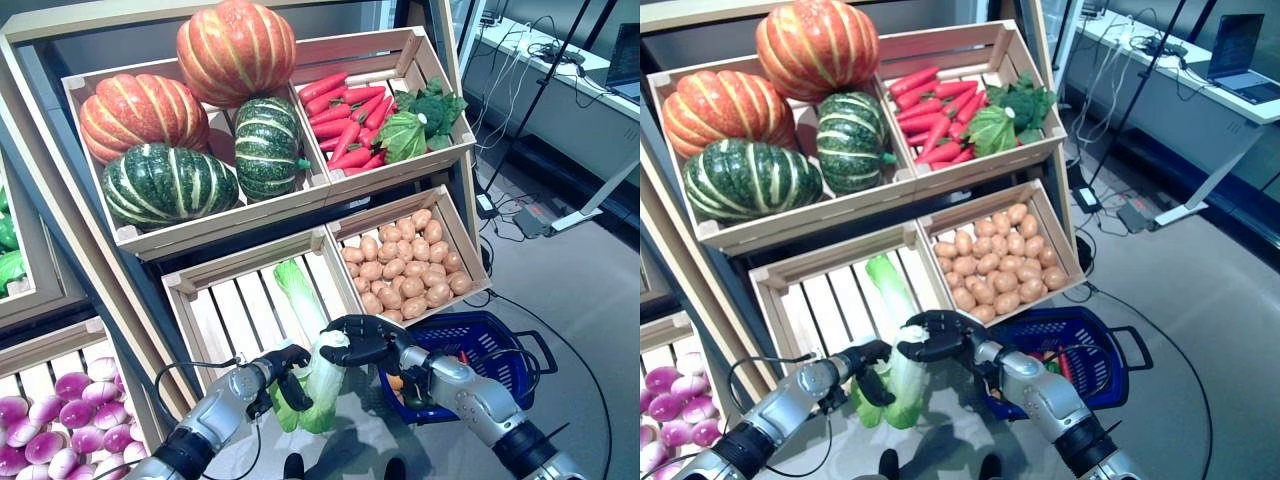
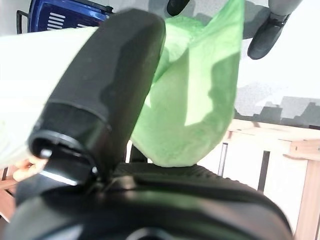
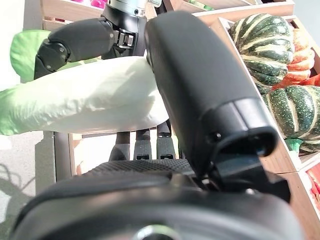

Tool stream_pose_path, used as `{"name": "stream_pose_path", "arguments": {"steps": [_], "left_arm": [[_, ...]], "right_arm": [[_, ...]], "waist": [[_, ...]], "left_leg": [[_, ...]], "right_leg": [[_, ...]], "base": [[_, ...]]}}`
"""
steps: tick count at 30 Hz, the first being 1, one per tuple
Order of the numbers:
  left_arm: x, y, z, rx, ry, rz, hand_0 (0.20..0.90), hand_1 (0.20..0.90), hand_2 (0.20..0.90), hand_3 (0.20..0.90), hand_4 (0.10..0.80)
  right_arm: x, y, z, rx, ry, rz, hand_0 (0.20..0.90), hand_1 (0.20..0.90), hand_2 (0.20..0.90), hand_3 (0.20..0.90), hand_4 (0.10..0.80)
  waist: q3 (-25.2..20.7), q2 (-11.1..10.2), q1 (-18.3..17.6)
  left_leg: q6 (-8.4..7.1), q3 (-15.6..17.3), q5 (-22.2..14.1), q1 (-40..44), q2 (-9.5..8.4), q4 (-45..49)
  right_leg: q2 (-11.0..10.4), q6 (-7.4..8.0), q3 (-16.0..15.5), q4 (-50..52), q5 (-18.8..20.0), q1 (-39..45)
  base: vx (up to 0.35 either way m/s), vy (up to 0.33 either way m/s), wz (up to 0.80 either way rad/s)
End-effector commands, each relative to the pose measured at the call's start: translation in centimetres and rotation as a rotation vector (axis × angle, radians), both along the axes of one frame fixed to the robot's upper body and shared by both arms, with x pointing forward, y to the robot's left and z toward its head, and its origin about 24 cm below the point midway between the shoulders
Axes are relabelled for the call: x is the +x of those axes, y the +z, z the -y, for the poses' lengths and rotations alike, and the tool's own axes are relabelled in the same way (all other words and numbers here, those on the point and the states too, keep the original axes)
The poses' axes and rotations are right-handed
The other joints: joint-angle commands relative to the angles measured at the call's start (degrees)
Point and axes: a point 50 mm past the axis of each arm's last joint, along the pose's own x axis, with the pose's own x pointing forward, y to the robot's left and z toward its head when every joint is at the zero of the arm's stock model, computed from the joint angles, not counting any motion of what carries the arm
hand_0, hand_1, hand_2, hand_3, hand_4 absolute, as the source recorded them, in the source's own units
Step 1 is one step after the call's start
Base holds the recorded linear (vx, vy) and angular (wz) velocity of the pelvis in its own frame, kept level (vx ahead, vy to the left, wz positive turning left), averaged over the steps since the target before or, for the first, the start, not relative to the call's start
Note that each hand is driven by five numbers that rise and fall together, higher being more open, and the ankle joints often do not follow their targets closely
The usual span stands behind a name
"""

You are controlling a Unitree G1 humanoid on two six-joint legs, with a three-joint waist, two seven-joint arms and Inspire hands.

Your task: Put vegetables into the basket

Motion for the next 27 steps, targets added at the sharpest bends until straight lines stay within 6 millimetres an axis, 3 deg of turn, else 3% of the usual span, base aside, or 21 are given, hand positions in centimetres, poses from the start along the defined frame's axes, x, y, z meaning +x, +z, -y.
{"name": "stream_pose_path", "arguments": {"steps": [1,3,5,15,27], "left_arm": [[4.8,5.6,1.2,-0.071,-0.005,0.303,0.3,0.3,0.3,0.3,0.4],[4.8,5.7,1.2,-0.075,-0.002,0.308,0.3,0.3,0.3,0.3,0.4],[4.8,5.9,1.2,-0.093,0.004,0.321,0.9,0.9,0.9,0.9,0.8],[4.6,6.1,1.3,-0.164,0.046,0.335,0.9,0.9,0.9,0.9,0.8],[3.9,5.0,-0.4,-0.228,0.14,0.283,0.9,0.9,0.9,0.9,0.8]], "right_arm": [[1.0,2.8,-2.6,0.181,0.067,0.103,0.3,0.3,0.3,0.3,0.4],[0.9,2.8,-2.6,0.185,0.061,0.105,0.3,0.3,0.3,0.3,0.4],[1.0,3.0,-2.5,0.196,0.046,0.117,0.3,0.3,0.3,0.3,0.4],[2.0,5.8,-1.0,0.312,-0.063,0.239,0.3,0.3,0.3,0.3,0.4],[3.3,10.3,5.1,0.323,-0.233,0.429,0.3,0.3,0.3,0.3,0.4]], "waist": [[-2.4,-1.3,0.5],[-2.4,-1.3,0.5],[-2.3,-1.3,0.5],[-1.8,-1.3,0.3],[-1.3,-1.8,-0.4]], "left_leg": [[-0.41,-2.2,-3.9,1.0,-1.03,0.1],[-0.41,-2.1,-3.9,1.1,-1.04,0.1],[-0.38,-2.1,-3.9,1.1,-1.05,0.1],[-0.27,-2.1,-4.2,1.2,-1.18,0.1],[0.02,-1.3,-4.5,1.3,-0.78,0.1]], "right_leg": [[-2.1,2.13,0.8,0.1,0.0,1.0],[-2.0,2.11,0.8,0.1,0.0,1.1],[-2.0,2.11,0.8,0.1,0.0,1.1],[-1.8,2.11,0.9,0.1,0.1,1.2],[-1.2,1.94,0.7,0.1,-0.2,1.4]], "base": [[0.0,0.0,0.0],[0.0,0.0,0.0],[0.0,0.0,0.0],[0.0,0.0,0.0],[0.0,0.0,0.0]]}}
